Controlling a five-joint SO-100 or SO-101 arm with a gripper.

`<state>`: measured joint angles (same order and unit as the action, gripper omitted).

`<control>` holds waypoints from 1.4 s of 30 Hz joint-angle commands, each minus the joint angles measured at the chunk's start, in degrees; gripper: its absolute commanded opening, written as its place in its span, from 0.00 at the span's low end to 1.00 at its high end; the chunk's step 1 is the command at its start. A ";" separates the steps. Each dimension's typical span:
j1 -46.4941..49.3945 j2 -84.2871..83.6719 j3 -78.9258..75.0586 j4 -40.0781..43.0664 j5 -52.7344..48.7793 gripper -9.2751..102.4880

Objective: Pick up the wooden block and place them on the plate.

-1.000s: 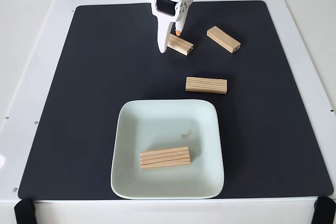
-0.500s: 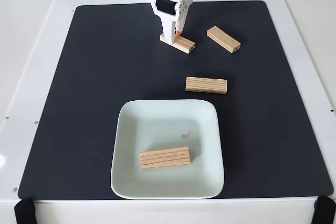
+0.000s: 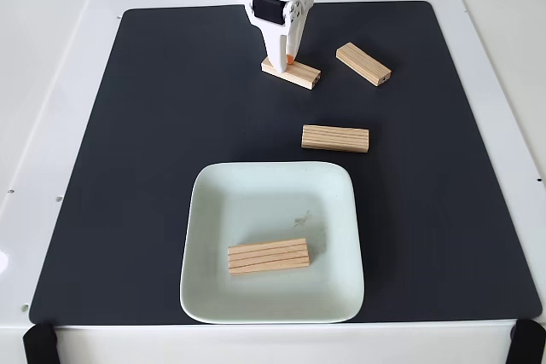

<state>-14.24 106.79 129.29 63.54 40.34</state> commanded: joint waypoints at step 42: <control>-2.20 0.88 -6.86 7.21 -0.79 0.49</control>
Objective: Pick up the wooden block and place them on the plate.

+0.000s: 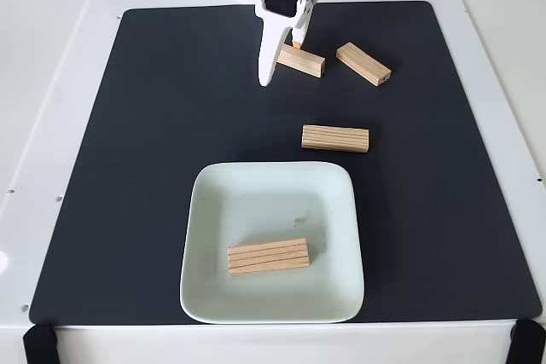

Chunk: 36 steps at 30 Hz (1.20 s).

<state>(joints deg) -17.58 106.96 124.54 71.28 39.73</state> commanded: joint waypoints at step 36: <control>-0.26 -0.18 -1.41 -0.62 0.70 0.49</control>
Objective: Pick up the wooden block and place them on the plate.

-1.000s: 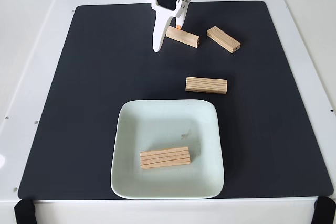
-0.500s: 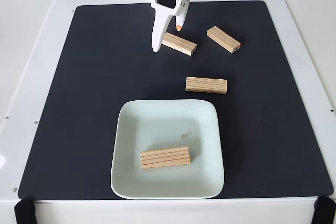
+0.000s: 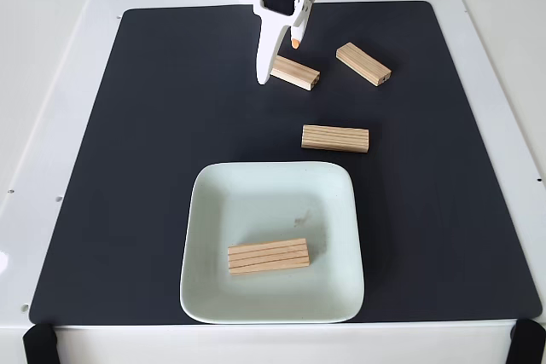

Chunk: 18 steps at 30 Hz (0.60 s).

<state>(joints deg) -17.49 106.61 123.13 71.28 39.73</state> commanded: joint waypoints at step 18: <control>-1.49 -7.47 -0.97 -4.22 0.70 0.49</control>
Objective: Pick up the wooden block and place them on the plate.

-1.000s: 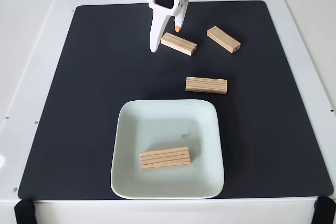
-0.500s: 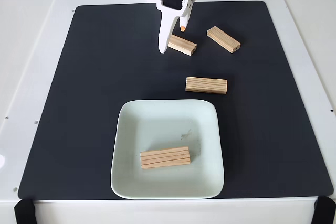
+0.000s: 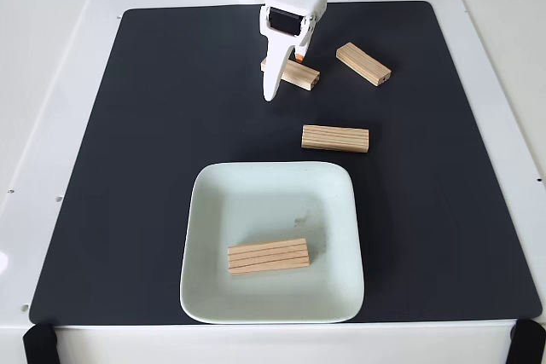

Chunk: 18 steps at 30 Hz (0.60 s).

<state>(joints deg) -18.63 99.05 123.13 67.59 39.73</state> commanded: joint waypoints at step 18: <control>-0.44 -2.55 0.00 -0.53 0.70 0.14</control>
<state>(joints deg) -18.90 96.94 122.87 67.15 39.99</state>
